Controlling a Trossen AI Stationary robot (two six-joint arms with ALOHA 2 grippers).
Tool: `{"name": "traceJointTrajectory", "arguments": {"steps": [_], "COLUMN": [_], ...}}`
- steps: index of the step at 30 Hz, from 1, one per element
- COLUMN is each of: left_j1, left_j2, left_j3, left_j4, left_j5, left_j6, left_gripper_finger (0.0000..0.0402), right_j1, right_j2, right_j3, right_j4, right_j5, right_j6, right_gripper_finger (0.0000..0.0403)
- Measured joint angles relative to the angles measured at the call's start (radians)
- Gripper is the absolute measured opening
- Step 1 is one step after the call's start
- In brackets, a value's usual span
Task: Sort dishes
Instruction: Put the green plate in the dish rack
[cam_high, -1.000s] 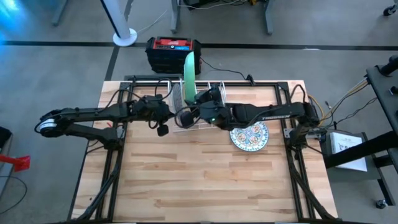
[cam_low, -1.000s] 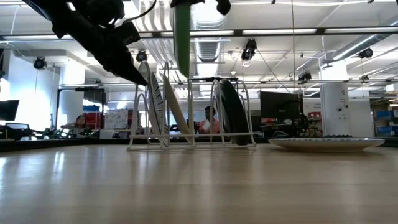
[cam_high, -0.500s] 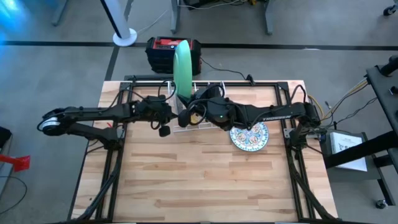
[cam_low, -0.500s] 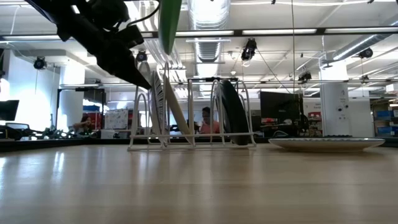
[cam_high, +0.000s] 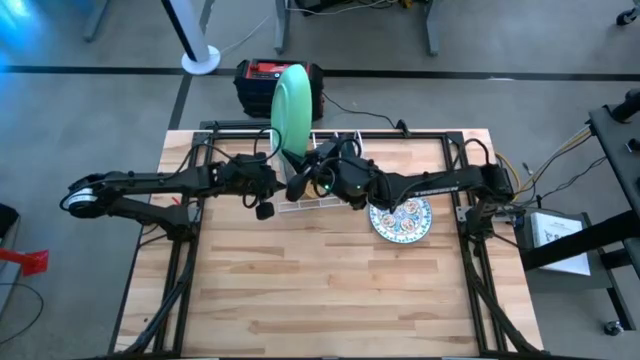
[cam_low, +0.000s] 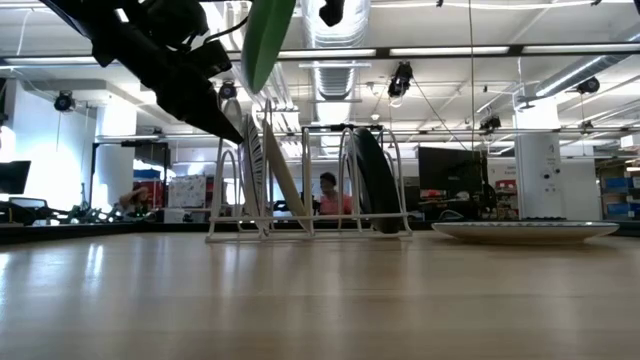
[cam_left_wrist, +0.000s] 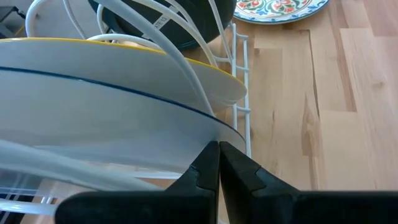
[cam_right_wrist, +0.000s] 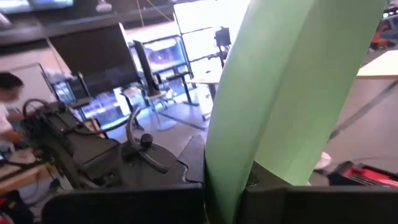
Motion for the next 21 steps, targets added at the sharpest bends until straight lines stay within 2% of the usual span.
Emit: {"name": "traceJointTrajectory", "arguments": {"steps": [4,21], "left_j1": [0.000,0.000], "left_j2": [0.000,0.000], "left_j3": [0.000,0.000], "left_j4": [0.000,0.016], "left_j5": [0.000,-0.003], "left_j6": [0.007,0.018], "left_gripper_finger": [0.0000,0.0000], "right_j1": [-0.014,-0.028], "right_j2": [0.000,0.049], "right_j3": [-0.052,-0.109], "right_j4": [0.087,0.187], "right_j5": [-0.016,-0.015], "right_j6": [0.002,0.065], "right_gripper_finger": [0.0002,0.0002]}}
